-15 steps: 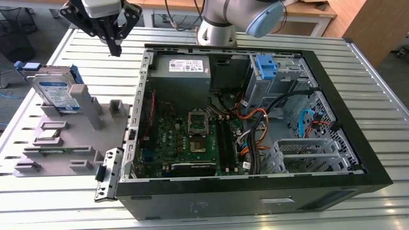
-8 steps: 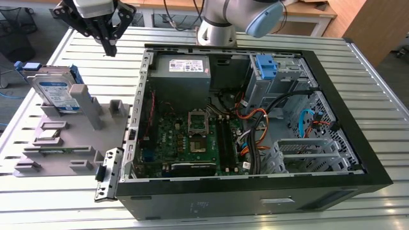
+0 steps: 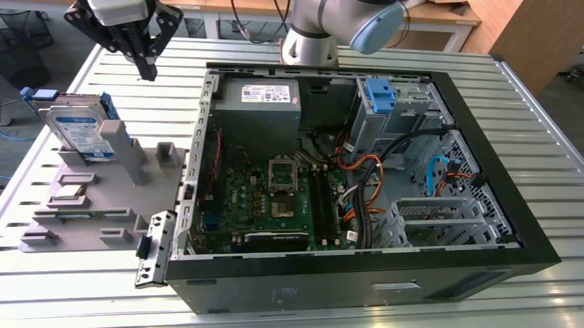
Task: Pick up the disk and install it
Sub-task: 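Reach for the disk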
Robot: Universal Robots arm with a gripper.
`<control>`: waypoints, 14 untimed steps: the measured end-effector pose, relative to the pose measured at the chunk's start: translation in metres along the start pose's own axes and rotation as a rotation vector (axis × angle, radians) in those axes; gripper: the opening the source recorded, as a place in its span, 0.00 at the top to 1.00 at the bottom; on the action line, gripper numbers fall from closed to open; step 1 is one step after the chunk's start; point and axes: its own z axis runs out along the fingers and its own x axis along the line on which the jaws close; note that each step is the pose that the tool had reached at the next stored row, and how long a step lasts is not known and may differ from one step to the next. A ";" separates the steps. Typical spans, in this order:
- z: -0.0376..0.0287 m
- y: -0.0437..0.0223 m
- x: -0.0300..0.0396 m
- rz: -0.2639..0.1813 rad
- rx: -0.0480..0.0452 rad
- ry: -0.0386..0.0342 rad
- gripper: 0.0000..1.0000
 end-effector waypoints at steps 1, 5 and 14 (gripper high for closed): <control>0.0001 -0.0001 0.0014 0.000 0.0000 0.0000 0.89; 0.0003 -0.0006 0.0071 0.000 -0.0001 -0.0002 0.89; 0.0010 -0.0015 0.0175 0.000 -0.0001 -0.0004 0.89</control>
